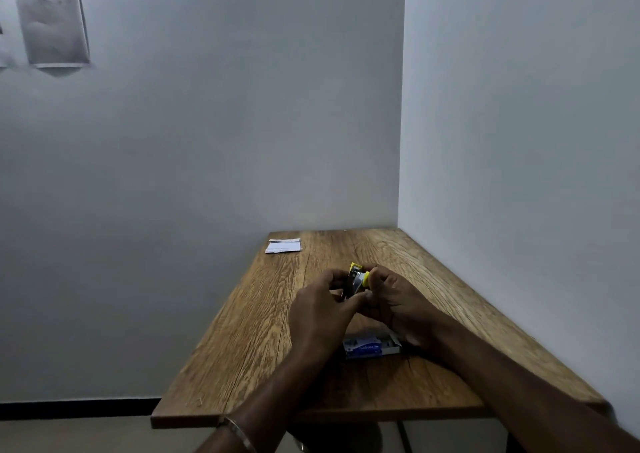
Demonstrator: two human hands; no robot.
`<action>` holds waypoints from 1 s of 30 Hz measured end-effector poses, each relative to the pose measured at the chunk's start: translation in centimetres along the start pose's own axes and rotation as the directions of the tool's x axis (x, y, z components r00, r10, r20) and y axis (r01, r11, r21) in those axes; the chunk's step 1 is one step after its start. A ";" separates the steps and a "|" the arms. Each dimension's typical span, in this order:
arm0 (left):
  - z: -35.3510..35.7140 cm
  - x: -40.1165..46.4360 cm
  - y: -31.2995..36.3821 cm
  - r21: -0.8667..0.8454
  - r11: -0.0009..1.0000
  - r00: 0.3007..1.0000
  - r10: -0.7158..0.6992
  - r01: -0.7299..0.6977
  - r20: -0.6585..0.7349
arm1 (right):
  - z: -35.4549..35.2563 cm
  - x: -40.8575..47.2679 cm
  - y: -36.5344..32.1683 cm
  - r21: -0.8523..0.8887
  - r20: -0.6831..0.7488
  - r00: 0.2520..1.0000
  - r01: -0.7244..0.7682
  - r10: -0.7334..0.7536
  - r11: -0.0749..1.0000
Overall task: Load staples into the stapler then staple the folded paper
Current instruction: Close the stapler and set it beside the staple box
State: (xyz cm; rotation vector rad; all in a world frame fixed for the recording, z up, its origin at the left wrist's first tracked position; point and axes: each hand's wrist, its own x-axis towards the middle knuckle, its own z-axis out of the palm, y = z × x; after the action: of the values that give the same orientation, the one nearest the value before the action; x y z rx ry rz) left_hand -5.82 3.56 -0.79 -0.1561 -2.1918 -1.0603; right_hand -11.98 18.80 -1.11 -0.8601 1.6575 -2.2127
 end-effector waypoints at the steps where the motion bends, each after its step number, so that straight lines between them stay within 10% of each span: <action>1: -0.1 0.0 0.1 -0.030 0.999 1.000 0.014 -0.013 0.015 | 0.0 0.1 -0.2 0.016 -0.020 1.000 0.009 -0.009 1.000; 7: -2.3 0.5 -0.9 -0.040 0.998 0.995 -0.061 0.057 -0.084 | -2.1 0.3 -2.5 0.191 -0.265 0.959 0.151 -0.097 0.970; 11: -3.1 0.2 -3.2 0.172 0.979 0.986 -0.129 0.110 0.105 | -3.2 0.1 -3.2 -0.065 -0.414 0.904 0.090 -0.110 0.994; 15: -3.1 0.3 -4.2 0.177 0.971 0.964 -0.194 0.162 0.183 | -4.1 -0.8 -4.5 -0.533 -0.336 0.941 -0.151 -0.045 0.832; 22: -2.7 0.3 -4.4 0.213 0.964 0.965 -0.199 0.161 0.169 | -2.6 -2.2 -3.7 -0.963 -0.127 0.988 -0.101 -0.091 0.249; 30: -2.9 0.2 -4.4 0.216 0.966 0.970 -0.182 0.145 0.163 | -1.2 -2.6 -0.8 -0.943 -0.182 0.973 -0.132 -0.142 0.305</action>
State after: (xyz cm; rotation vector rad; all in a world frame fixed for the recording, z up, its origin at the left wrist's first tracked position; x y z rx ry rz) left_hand -6.15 -1.51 -2.26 0.0227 -2.4985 -0.9335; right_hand -10.44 21.38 -1.35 -0.7684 3.1713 -1.0608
